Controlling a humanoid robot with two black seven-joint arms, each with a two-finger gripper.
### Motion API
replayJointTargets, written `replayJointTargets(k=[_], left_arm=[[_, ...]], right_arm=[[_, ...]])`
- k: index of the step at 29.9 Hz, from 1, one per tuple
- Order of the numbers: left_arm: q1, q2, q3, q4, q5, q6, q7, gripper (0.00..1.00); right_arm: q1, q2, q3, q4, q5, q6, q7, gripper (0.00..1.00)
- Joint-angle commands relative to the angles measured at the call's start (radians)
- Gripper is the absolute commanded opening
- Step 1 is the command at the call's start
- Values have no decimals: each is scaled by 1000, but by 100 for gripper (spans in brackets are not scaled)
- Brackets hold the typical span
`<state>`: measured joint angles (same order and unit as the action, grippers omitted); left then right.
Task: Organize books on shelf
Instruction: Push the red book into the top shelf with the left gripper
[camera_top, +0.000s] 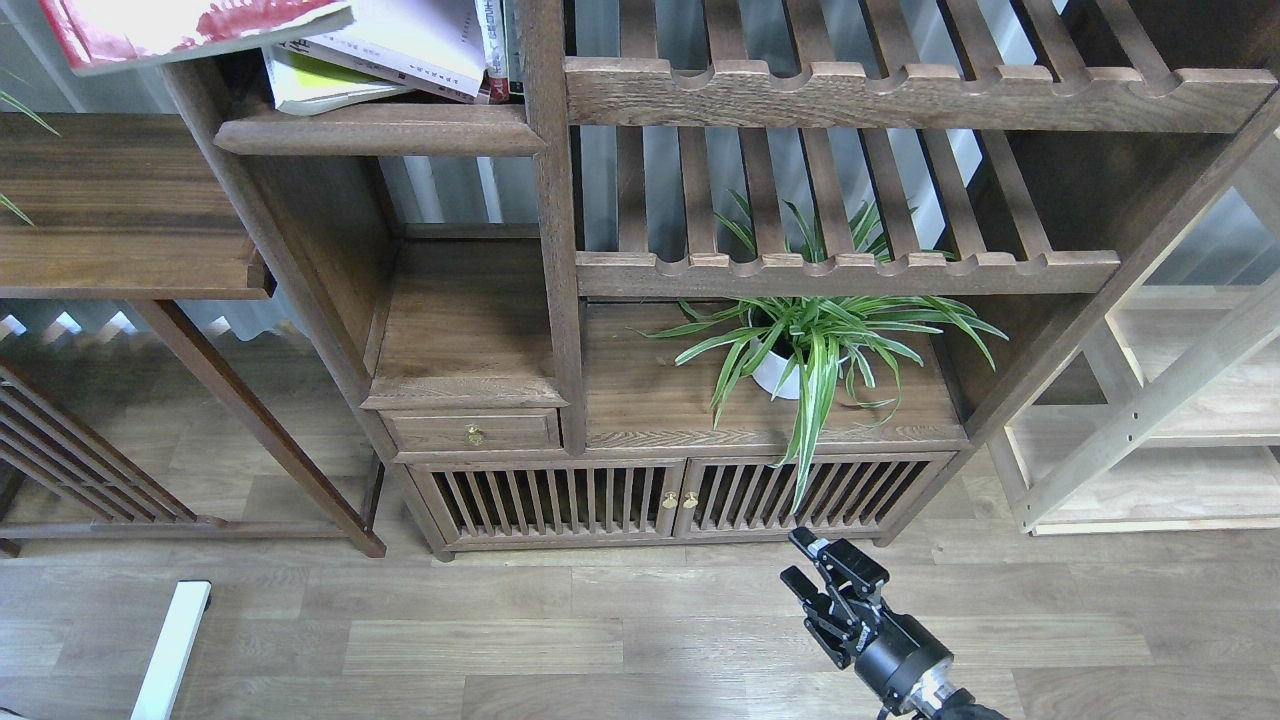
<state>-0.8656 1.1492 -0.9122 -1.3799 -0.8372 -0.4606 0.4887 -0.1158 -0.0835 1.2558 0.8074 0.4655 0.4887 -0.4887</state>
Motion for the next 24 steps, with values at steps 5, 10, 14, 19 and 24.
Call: replayJointTargets(k=[5, 10, 14, 19, 24], left_arm=[[-41, -117, -1, 70, 64, 75, 0, 5], [-84, -198, -4, 70, 127, 143, 0, 5], [-119, -256, -4, 99, 167, 184, 0, 5], [-141, -296, -19, 169, 191, 206, 0, 5], [-139, -292, -27, 214, 190, 212, 0, 6]], right_arm=[[-24, -24, 0, 9, 24, 0, 0, 70], [-34, -48, -1, 18, 56, 0, 0, 71], [-36, -70, -1, 32, 88, 0, 0, 72], [-36, -91, -1, 36, 116, 0, 0, 73], [-36, -105, -1, 38, 145, 0, 0, 74]])
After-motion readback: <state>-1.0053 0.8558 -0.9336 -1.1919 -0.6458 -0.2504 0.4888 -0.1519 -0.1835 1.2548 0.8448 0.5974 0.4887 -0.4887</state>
